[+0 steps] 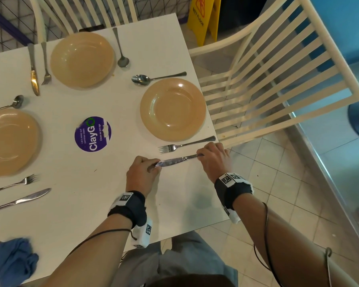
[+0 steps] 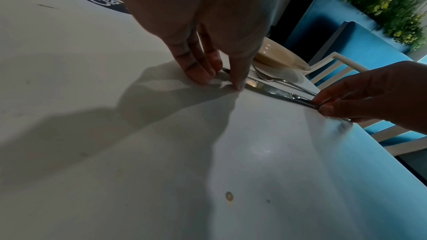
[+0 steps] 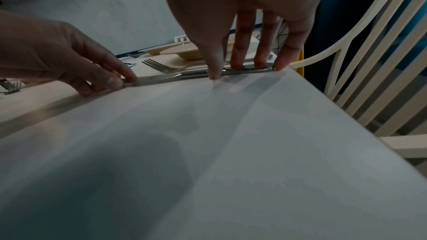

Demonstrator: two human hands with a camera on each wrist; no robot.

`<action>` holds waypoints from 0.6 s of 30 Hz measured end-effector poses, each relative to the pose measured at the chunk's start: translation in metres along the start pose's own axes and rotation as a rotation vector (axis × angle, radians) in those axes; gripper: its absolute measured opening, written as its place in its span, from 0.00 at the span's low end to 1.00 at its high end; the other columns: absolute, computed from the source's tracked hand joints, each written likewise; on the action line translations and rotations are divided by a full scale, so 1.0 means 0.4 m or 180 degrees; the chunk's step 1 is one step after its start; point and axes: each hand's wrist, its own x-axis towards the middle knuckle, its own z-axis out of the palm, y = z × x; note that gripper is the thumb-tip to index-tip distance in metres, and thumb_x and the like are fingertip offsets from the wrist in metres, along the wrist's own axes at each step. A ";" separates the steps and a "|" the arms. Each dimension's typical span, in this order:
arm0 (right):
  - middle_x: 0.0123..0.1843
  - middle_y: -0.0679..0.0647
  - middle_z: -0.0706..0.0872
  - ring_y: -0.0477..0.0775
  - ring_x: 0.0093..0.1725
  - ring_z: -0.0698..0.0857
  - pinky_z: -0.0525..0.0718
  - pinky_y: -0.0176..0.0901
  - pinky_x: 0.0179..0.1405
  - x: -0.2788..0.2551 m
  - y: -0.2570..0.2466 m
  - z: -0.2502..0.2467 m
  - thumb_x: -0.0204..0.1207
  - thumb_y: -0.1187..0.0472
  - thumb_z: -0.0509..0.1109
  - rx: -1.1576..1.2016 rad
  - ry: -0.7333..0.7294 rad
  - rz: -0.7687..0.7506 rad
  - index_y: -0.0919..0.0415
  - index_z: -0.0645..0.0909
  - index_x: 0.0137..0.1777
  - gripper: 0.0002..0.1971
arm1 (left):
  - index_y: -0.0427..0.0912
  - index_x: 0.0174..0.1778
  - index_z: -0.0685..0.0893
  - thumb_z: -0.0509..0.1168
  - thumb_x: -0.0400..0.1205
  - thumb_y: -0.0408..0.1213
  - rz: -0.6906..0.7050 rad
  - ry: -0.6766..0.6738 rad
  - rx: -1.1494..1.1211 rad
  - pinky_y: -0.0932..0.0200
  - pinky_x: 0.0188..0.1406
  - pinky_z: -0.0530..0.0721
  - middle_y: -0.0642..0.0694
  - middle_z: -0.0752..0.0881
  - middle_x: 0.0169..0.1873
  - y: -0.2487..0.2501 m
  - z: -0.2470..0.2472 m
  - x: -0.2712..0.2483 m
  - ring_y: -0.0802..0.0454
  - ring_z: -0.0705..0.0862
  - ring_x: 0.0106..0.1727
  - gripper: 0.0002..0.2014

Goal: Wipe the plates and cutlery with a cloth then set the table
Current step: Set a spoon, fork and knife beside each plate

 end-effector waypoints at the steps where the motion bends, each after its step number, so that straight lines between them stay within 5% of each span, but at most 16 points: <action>1: 0.49 0.51 0.86 0.62 0.54 0.81 0.81 0.56 0.49 -0.001 0.000 0.001 0.77 0.60 0.75 -0.0003 0.0007 0.0001 0.54 0.90 0.50 0.04 | 0.50 0.60 0.91 0.75 0.79 0.40 0.0002 0.0004 -0.0008 0.59 0.56 0.80 0.52 0.81 0.49 0.000 0.001 0.002 0.52 0.84 0.50 0.13; 18: 0.54 0.50 0.86 0.61 0.58 0.81 0.80 0.56 0.49 0.003 -0.007 -0.002 0.80 0.60 0.72 -0.0163 -0.0057 0.0063 0.52 0.88 0.53 0.05 | 0.52 0.60 0.91 0.75 0.79 0.41 0.0037 0.0060 -0.0013 0.63 0.56 0.78 0.52 0.81 0.50 -0.007 0.017 0.004 0.54 0.85 0.49 0.13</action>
